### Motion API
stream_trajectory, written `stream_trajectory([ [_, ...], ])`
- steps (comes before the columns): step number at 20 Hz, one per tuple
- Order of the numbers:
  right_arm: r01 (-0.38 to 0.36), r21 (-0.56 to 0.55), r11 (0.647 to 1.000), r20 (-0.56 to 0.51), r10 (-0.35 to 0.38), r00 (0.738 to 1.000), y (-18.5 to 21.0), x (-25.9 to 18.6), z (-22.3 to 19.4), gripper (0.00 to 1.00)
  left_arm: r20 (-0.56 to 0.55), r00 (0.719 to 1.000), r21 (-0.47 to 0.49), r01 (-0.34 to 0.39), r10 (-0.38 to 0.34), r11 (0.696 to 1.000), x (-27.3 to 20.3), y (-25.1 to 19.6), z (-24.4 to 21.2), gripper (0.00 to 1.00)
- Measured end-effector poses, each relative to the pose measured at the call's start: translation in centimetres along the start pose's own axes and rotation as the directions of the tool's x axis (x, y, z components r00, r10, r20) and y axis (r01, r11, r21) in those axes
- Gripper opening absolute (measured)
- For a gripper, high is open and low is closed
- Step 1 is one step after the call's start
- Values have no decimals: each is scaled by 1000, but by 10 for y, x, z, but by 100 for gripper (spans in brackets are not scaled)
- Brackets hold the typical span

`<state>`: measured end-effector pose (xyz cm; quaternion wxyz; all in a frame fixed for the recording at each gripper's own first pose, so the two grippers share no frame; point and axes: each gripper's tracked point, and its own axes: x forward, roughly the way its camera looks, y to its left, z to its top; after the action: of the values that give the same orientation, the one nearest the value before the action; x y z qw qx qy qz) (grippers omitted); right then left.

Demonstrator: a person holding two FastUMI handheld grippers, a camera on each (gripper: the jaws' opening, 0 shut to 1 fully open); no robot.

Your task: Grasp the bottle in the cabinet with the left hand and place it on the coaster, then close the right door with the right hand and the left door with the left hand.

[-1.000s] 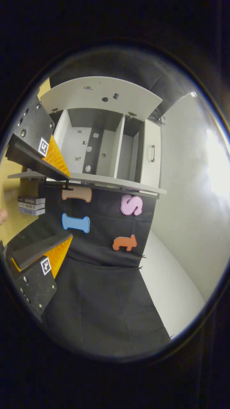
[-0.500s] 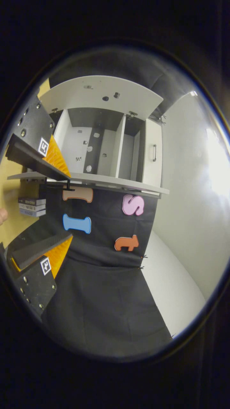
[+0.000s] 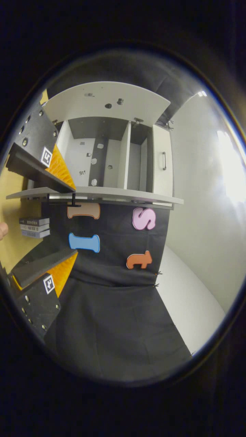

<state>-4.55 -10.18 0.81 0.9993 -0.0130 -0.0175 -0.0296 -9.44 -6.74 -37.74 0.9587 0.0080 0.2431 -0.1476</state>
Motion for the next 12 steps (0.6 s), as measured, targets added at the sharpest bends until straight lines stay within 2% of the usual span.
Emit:
stream_trajectory([
  [5,4,22,1000,-17,-4,1000,-1,10,-10,98,119,992,2,-29,29,1000,-22,8,67,81],
  [8,4,14,1000,-21,-4,1000,-1,20,-15,98,183,979,-14,-88,89,996,-40,22,113,81],
  [12,-5,-1,1000,-31,5,1000,2,36,-24,98,257,947,-45,-186,191,982,-70,51,174,81],
])
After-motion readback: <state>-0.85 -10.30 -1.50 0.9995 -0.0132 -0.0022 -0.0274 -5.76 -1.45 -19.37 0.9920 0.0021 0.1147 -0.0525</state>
